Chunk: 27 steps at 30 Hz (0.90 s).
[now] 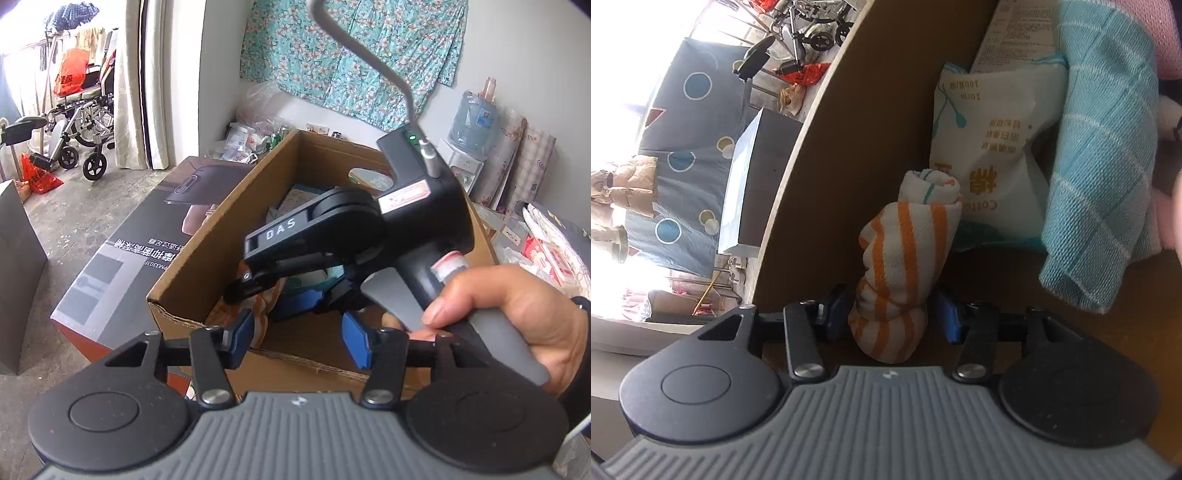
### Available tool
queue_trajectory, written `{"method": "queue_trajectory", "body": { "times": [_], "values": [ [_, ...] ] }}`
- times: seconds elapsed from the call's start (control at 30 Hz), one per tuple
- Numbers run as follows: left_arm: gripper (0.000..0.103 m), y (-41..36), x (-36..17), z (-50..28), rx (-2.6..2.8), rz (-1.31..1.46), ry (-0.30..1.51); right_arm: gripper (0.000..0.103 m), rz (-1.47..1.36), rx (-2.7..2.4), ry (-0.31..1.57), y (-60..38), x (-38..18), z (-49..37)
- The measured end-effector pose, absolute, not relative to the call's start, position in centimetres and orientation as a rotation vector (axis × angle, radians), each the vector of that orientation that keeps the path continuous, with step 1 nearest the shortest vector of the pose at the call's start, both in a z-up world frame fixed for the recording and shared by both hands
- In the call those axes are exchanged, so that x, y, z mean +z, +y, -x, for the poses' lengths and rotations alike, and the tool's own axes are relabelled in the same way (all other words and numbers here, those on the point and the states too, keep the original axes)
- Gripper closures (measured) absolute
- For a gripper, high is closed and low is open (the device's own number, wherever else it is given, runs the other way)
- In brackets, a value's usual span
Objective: Organize soft objects
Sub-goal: 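Open the right gripper to release the striped towel and withdraw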
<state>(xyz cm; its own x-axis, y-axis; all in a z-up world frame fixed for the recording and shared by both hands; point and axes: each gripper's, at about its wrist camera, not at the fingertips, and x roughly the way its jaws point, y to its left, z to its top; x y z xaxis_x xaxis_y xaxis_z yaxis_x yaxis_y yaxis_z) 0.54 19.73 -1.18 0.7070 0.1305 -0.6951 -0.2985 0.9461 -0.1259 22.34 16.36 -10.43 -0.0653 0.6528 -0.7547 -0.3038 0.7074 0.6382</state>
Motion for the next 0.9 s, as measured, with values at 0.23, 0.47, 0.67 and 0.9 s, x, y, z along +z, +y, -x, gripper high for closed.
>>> {"method": "queue_trajectory", "body": {
  "times": [0.23, 0.47, 0.67, 0.9],
  "values": [
    [0.041, 19.4, -0.7, -0.2, 0.232, 0.23, 0.736, 0.033, -0.335, 0.813, 1.355, 14.2, -7.4, -21.4],
    [0.022, 16.4, 0.6, -0.3, 0.152, 0.195, 0.681, 0.023, -0.396, 0.824, 1.11, 6.1, -2.4, -18.5],
    [0.015, 10.7, 1.1, -2.0, 0.012, 0.123, 0.649, 0.022, -0.365, 0.71, 0.9, -4.2, 1.3, -14.9],
    [0.015, 2.1, 0.2, -5.1, -0.173, 0.065, 0.61, 0.022, -0.319, 0.49, 0.79, -17.5, 3.2, -12.1]
  ]
}}
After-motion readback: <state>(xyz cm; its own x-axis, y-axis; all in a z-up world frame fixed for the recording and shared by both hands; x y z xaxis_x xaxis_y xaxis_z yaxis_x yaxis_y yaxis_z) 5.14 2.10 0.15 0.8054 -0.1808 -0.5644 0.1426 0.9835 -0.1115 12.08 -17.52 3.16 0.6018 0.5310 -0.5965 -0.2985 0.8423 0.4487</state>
